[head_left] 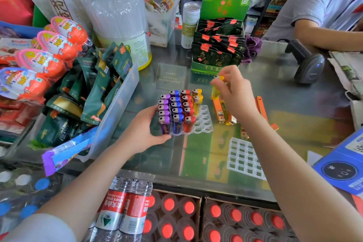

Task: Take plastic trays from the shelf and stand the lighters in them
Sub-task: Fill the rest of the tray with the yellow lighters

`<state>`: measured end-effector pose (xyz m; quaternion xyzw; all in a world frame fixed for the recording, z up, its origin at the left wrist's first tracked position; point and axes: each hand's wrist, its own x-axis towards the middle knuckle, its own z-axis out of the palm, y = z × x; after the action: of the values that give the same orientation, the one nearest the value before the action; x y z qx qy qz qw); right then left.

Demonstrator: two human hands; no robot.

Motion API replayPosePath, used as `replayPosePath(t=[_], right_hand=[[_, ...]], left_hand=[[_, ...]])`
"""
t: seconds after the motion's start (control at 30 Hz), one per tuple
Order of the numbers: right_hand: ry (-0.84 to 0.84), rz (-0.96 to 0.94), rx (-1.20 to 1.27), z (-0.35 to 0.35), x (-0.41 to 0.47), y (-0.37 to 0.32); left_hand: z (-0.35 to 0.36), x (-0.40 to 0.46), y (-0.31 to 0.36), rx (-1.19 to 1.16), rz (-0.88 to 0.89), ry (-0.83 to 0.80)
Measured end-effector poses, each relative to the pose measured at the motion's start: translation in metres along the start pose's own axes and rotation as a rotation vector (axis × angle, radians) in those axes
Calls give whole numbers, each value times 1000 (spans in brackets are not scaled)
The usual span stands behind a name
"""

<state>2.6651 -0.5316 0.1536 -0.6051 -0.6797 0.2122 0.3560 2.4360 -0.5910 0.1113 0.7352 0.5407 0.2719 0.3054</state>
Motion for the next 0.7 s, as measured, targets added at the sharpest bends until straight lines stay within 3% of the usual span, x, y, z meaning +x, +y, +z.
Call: replayPosePath(t=[0.1, 0.23, 0.37, 0.7], right_hand=[[11, 50, 280, 9, -33, -4], [-61, 135, 453, 29, -60, 5], [-136, 136, 364, 35, -66, 6], [-133, 92, 65, 35, -70, -11]], left_hand=[[0, -5, -1, 7, -11, 18], [0, -15, -6, 30, -43, 21], [-2, -23, -8, 42, -56, 16], [-2, -29, -7, 9, -16, 1]])
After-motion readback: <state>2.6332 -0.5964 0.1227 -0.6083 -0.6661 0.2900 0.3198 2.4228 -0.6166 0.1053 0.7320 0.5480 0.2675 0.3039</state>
